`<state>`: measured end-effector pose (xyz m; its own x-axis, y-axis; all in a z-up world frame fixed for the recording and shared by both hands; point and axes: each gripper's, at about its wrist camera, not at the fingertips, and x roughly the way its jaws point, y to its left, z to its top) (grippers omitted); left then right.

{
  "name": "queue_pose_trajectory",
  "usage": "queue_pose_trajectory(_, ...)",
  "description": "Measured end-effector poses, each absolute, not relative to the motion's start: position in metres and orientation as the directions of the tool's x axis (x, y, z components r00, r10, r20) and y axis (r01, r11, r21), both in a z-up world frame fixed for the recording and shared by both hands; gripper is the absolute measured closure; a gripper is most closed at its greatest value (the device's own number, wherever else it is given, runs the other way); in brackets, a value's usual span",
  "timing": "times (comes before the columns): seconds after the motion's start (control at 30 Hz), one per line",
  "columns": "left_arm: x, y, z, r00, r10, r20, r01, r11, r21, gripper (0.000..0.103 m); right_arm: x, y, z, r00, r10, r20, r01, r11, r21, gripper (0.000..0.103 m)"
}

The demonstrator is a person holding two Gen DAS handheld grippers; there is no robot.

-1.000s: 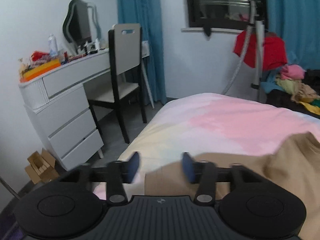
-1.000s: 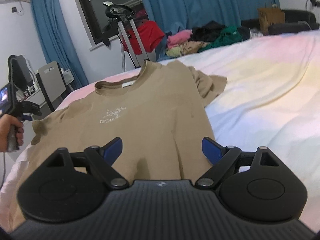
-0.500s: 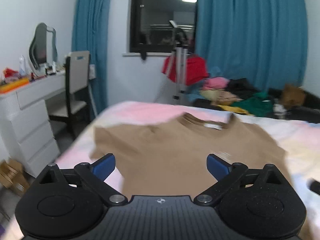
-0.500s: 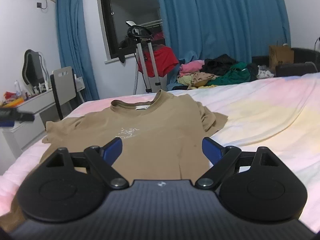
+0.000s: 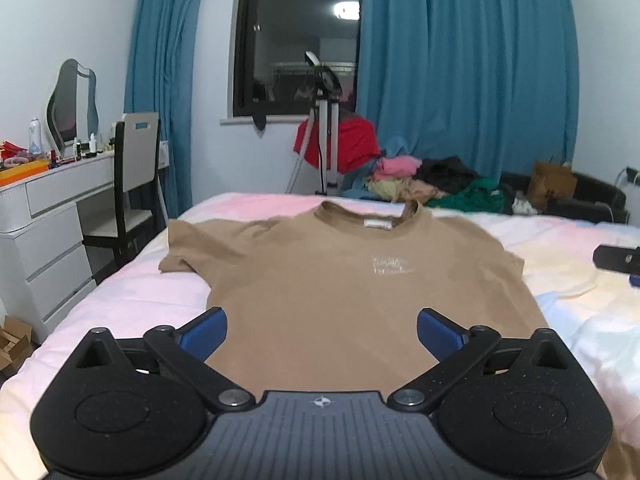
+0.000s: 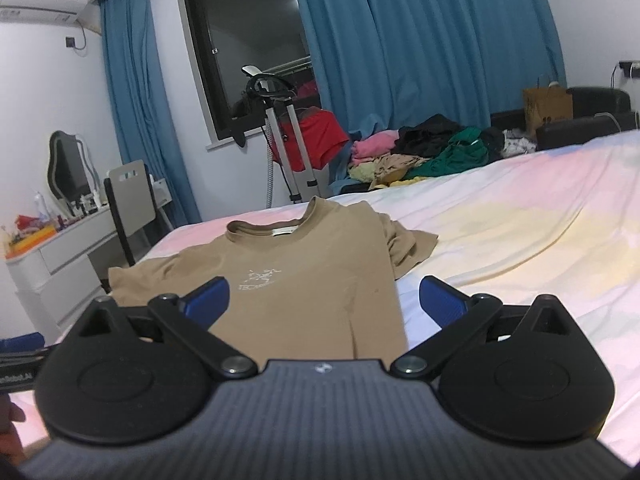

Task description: Fold clothes

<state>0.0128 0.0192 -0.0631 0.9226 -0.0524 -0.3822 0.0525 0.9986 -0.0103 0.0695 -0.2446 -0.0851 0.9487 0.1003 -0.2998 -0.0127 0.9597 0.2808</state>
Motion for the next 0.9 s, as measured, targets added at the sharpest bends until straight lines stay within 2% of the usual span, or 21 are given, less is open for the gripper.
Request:
queue_pose_trajectory(0.07, 0.014, 0.024, -0.062, 0.921, -0.057, -0.386, 0.05, 0.998, -0.028, 0.0, 0.072, -0.246, -0.088, 0.945, 0.103, -0.312, -0.004, 0.953, 0.302, 0.001)
queue_pose_trajectory(0.17, 0.017, 0.028, -0.064, 0.915, -0.062, -0.399, 0.049, 0.998, -0.045, 0.0, 0.082, -0.253, -0.096, 0.934, 0.119, -0.338, 0.012, 0.932, 0.361, 0.008)
queue_pose_trajectory(0.27, 0.02, 0.03, -0.066, 0.913, -0.048, -0.405, 0.042, 0.999, -0.023, 0.0, 0.099, -0.265, -0.105, 0.924, 0.113, -0.365, 0.047, 0.914, 0.403, 0.021)
queue_pose_trajectory(0.43, 0.027, 0.03, -0.073, 0.898, -0.042, -0.437, 0.033, 0.999, -0.028, 0.0, 0.15, -0.301, -0.119, 0.916, 0.079, -0.394, 0.118, 0.884, 0.453, 0.022)
queue_pose_trajectory(0.5, 0.03, 0.028, -0.077, 0.89, -0.059, -0.452, 0.049, 0.998, -0.033, 0.0, 0.174, -0.32, -0.127, 0.906, 0.067, -0.419, 0.163, 0.856, 0.49, 0.03)
queue_pose_trajectory(0.63, 0.045, 0.016, -0.092, 0.863, -0.109, -0.494, 0.101, 0.994, -0.043, 0.0, 0.219, -0.354, -0.152, 0.902, 0.084, -0.423, 0.198, 0.792, 0.578, 0.035)
queue_pose_trajectory(0.77, 0.065, -0.001, -0.108, 0.84, -0.162, -0.517, 0.164, 0.986, -0.042, 0.001, 0.267, -0.379, -0.176, 0.897, 0.115, -0.428, 0.214, 0.733, 0.646, 0.053)
queue_pose_trajectory(0.9, 0.082, -0.014, -0.122, 0.854, -0.193, -0.484, 0.206, 0.978, -0.026, 0.001, 0.305, -0.392, -0.199, 0.895, 0.167, -0.413, 0.206, 0.666, 0.717, 0.055)
